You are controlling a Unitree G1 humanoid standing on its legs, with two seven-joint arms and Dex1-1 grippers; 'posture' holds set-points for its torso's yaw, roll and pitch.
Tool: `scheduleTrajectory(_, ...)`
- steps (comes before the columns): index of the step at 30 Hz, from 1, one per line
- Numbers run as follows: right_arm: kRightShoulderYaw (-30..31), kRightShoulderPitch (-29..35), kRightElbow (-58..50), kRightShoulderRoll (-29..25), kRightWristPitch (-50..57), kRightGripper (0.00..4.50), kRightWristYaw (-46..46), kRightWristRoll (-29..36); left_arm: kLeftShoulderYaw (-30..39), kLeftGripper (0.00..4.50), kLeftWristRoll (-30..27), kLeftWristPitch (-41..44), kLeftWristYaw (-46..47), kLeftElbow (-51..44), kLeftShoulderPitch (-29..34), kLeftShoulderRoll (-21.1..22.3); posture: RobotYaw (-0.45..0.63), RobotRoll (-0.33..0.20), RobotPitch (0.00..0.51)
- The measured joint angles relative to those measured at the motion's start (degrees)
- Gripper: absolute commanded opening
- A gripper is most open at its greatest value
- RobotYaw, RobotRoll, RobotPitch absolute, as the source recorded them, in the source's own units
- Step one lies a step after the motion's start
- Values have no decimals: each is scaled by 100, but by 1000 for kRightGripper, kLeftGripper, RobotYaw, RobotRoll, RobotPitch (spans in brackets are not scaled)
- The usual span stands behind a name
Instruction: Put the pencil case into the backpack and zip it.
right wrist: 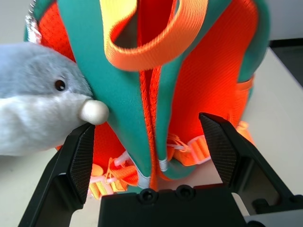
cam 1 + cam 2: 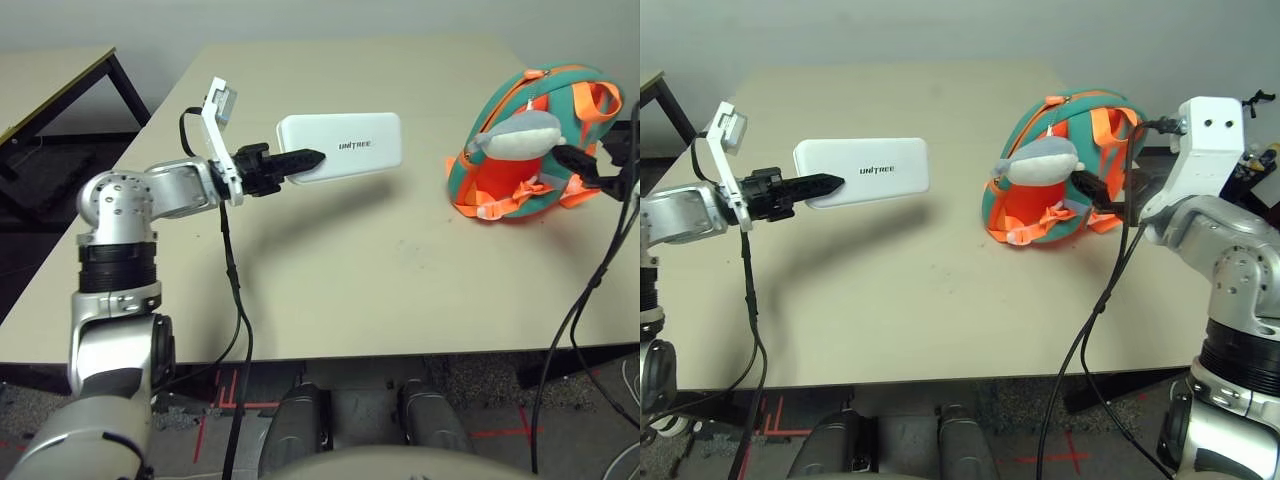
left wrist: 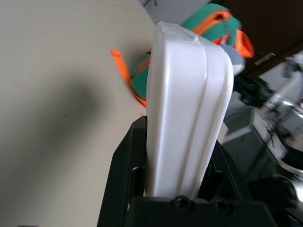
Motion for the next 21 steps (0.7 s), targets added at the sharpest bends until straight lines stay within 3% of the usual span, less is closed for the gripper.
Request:
scheduleTrajectory(11, 534, -572, 1606, 269, -1109, 4353, 621, -786, 123, 1382, 128, 141, -281, -70, -169, 48, -24, 0, 0)
scheduleTrajectory(15, 555, -745, 1872, 328, -1349, 3391, 716, -982, 124, 1382, 146, 144, -294, -98, -169, -12, -28, 0, 0)
scheduleTrajectory(21, 557, -821, 1631, 368, -1133, 1383, 806, -1019, 124, 1382, 174, 161, -346, -97, -171, -23, -39, 0, 0)
